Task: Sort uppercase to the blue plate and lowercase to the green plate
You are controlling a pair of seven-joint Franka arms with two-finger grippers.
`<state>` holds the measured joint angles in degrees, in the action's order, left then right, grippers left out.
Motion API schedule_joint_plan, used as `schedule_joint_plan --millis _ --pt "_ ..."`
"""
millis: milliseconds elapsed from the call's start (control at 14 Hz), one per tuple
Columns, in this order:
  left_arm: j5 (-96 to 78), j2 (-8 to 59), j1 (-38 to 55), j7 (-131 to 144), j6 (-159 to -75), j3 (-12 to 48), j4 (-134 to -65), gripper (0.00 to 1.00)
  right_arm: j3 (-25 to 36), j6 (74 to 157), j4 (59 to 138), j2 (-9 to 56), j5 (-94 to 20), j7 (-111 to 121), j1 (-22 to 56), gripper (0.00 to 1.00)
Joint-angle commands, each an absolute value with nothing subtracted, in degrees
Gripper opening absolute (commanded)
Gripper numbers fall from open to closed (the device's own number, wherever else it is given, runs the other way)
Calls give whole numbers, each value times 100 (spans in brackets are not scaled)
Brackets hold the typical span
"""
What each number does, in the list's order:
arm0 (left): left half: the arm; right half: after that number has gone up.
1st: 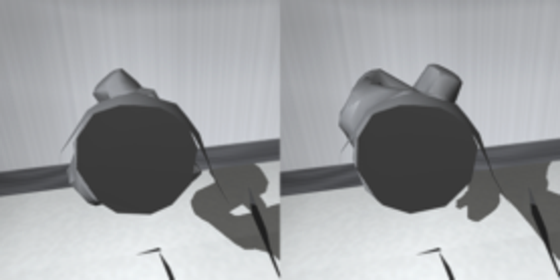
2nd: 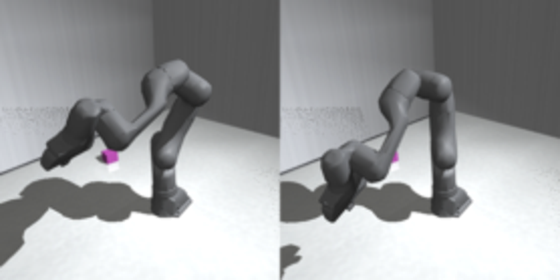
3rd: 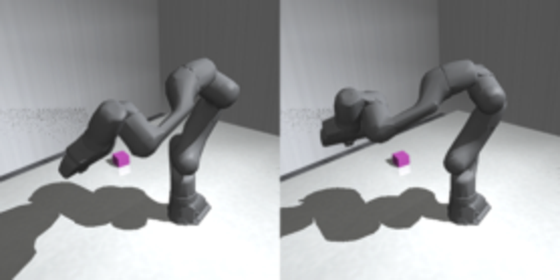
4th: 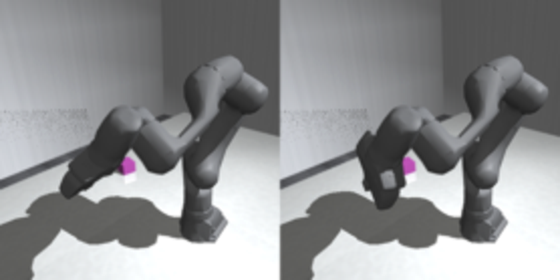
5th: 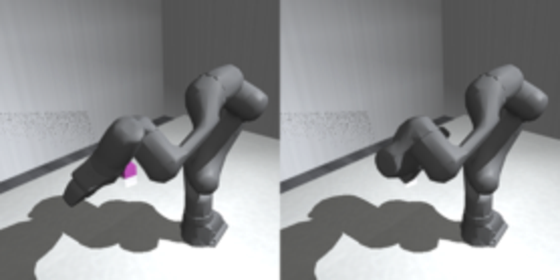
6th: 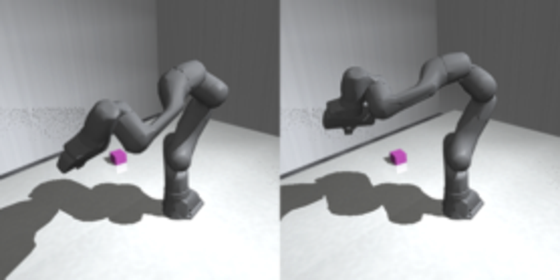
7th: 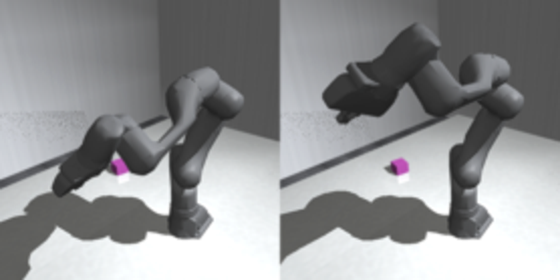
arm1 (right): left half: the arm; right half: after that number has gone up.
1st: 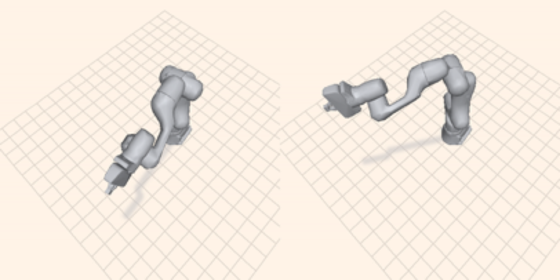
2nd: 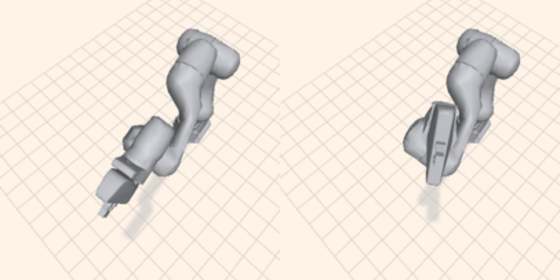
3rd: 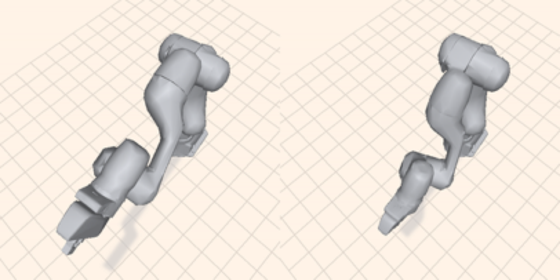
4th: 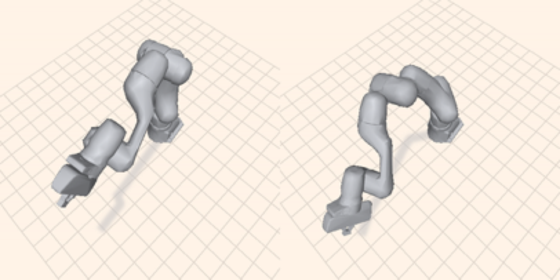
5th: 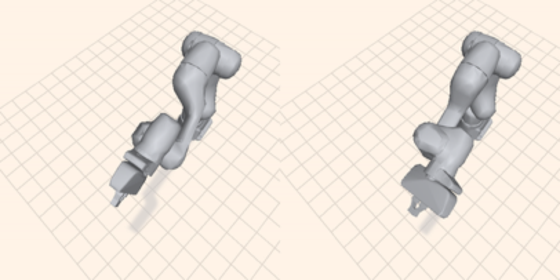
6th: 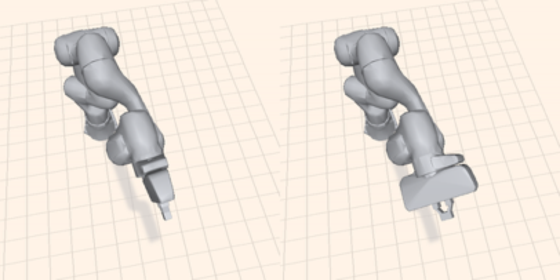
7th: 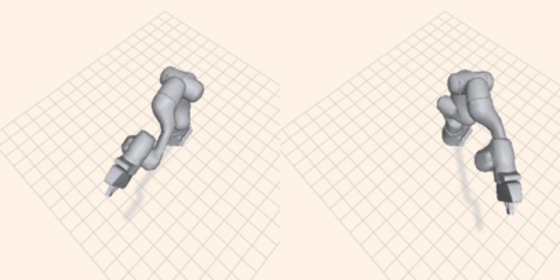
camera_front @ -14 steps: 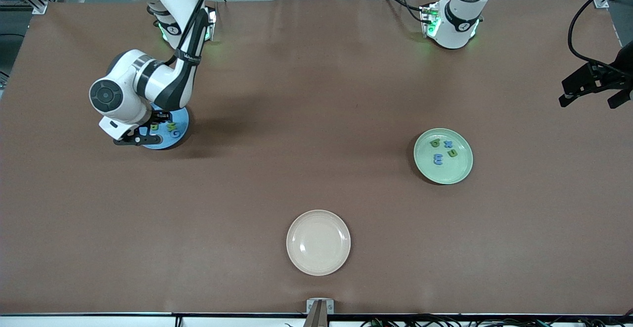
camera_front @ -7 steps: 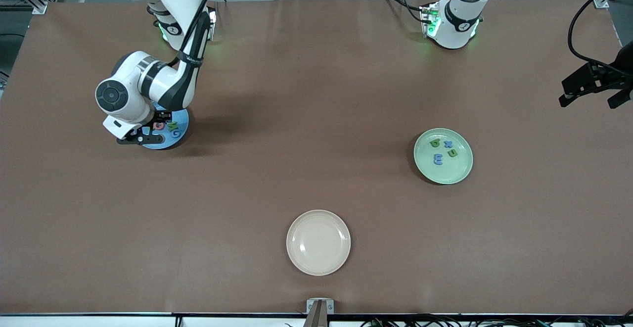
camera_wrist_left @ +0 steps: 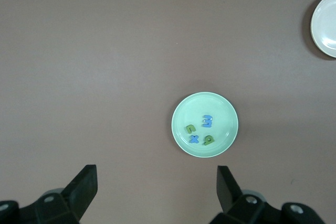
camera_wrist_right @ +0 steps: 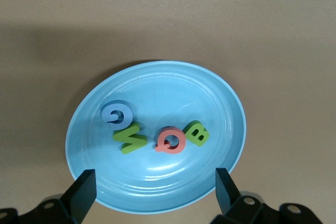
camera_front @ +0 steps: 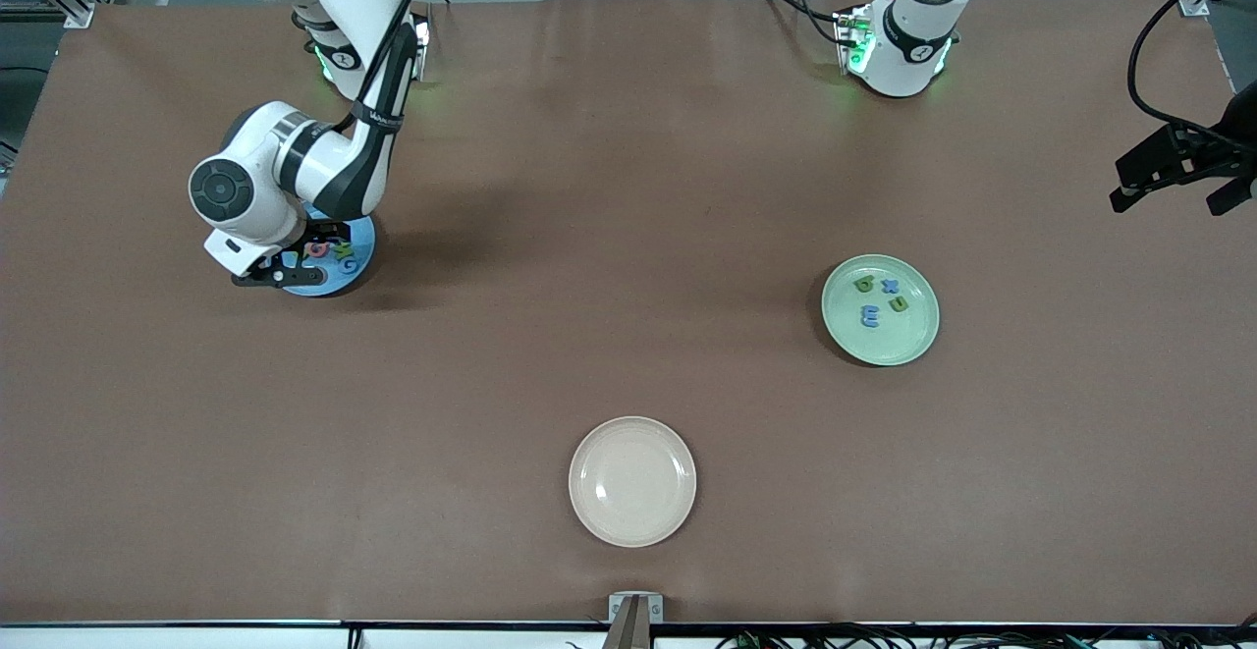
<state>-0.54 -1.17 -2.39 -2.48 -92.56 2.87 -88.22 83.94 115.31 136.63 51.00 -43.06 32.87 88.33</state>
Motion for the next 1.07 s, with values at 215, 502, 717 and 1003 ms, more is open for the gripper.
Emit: schedule_joint_plan --millis 215,502,717,1003 --pt "-123 -176 -229 -343 -9202 281 -8789 100 8402 11584 13720 4948 -4421 3357 8763 100" --pt "-123 -176 -229 -343 -9202 281 -8780 100 8437 11549 13685 4948 -4421 3357 8754 100" --pt "-123 -167 -229 -343 -9202 281 -8780 100 8455 11487 13676 4948 -4421 3357 8754 100" --pt "-123 -167 -229 -343 -9202 281 -8780 100 8516 11295 13579 4957 -4421 3357 8728 100"
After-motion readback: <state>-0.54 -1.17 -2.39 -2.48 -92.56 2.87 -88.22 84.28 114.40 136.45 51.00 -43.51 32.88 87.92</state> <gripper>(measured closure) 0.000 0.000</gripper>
